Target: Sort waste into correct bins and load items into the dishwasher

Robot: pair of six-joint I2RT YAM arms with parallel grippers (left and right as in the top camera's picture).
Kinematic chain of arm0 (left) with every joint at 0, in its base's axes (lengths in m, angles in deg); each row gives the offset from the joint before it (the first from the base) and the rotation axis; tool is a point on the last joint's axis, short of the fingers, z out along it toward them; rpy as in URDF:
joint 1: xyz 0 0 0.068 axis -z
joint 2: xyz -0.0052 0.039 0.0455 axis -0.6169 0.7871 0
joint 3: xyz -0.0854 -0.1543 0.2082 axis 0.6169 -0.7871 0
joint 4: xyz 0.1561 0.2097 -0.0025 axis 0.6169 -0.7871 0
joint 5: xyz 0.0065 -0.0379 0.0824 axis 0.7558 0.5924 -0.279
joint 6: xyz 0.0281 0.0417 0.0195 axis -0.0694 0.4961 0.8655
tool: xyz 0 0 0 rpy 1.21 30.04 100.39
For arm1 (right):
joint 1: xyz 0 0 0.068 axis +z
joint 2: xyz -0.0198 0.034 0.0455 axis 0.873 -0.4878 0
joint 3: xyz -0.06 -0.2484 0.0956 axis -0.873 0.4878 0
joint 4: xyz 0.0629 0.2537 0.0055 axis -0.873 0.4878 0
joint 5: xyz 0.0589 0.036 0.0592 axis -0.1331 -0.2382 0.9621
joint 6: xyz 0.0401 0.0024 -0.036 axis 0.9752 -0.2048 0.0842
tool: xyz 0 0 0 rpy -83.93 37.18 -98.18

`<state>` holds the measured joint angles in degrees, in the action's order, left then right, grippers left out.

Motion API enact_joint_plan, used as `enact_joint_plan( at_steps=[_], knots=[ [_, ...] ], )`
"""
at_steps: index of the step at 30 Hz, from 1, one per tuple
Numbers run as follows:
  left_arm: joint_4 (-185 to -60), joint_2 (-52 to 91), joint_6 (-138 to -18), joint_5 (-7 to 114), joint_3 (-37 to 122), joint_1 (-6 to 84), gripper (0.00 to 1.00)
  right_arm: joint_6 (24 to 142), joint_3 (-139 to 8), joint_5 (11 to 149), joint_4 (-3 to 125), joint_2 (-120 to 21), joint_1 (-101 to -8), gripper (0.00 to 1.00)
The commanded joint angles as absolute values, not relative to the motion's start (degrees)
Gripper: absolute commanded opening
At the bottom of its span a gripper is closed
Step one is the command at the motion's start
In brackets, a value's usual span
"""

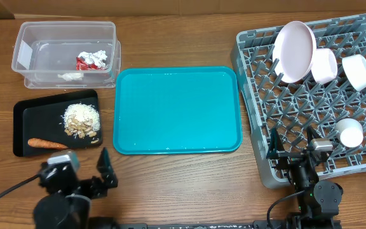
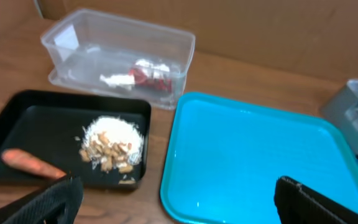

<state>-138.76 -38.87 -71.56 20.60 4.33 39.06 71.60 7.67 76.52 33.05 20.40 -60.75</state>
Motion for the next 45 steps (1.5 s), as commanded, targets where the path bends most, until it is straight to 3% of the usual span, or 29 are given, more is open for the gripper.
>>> enact_joint_plan(
  at_steps=[1,9,14,20,45],
  knots=[
    [-128.0,-46.3,-70.0,20.7,-9.5,38.5,1.00,70.5,8.3,77.0,32.8,21.1,-60.5,1.00],
    [-96.9,-51.9,-69.8,22.3,-29.7,38.5,1.00,70.5,8.3,77.0,32.8,21.1,-60.5,1.00],
    [-80.9,-51.9,-63.7,24.4,-37.6,38.5,1.00,70.5,8.3,77.0,32.8,21.1,-60.5,1.00],
    [-92.7,-51.9,-63.4,26.4,-37.4,38.5,1.00,70.5,8.3,77.0,32.8,21.1,-60.5,1.00],
    [-92.6,-51.8,-63.4,26.8,-37.4,38.5,1.00,70.5,8.3,77.0,32.8,21.1,-60.5,1.00]
  ],
)
